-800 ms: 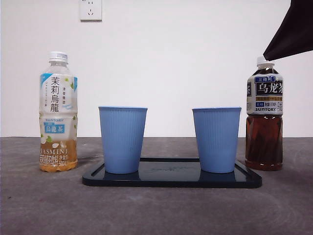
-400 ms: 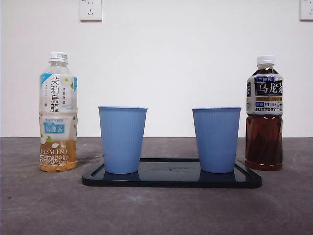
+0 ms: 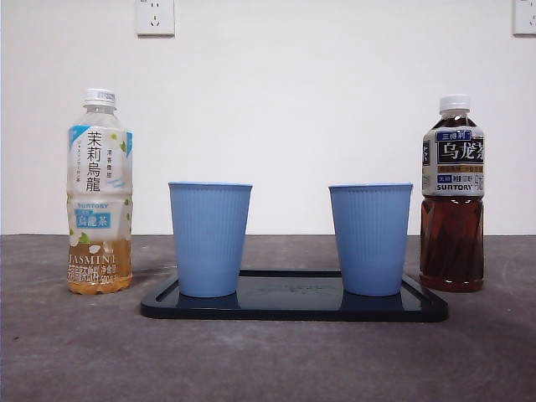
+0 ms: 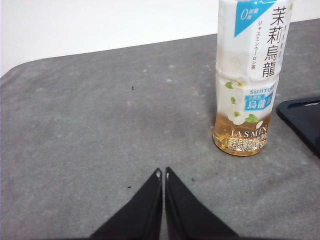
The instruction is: Pour the drink into the cup
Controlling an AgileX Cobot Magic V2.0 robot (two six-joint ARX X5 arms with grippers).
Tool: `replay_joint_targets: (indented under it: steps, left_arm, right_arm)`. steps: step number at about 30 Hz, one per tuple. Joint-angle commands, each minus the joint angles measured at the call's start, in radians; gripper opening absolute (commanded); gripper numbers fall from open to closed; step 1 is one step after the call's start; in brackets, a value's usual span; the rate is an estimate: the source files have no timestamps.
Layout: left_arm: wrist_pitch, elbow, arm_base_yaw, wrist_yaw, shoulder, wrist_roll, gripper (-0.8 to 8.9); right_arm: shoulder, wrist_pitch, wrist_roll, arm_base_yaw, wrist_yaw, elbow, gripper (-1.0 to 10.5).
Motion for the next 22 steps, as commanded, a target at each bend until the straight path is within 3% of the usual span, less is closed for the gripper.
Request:
replay_joint_targets:
  steps: [1,9,22]
  left_arm:
    - [-0.005,-0.019,0.001,-0.002,-0.002,0.005,0.08]
    - [-0.005,-0.019,0.001,-0.002,-0.002,0.005,0.08]
    - [-0.005,-0.019,0.001,-0.002,-0.002,0.005,0.08]
  right_arm:
    - [-0.022,0.042,-0.01,-0.007,0.006,-0.037,0.1]
    - [-0.053,0.144,-0.006,-0.023,0.006,-0.137,0.1]
    - [-0.053,0.017,-0.004,-0.028,0.051,-0.143,0.1]
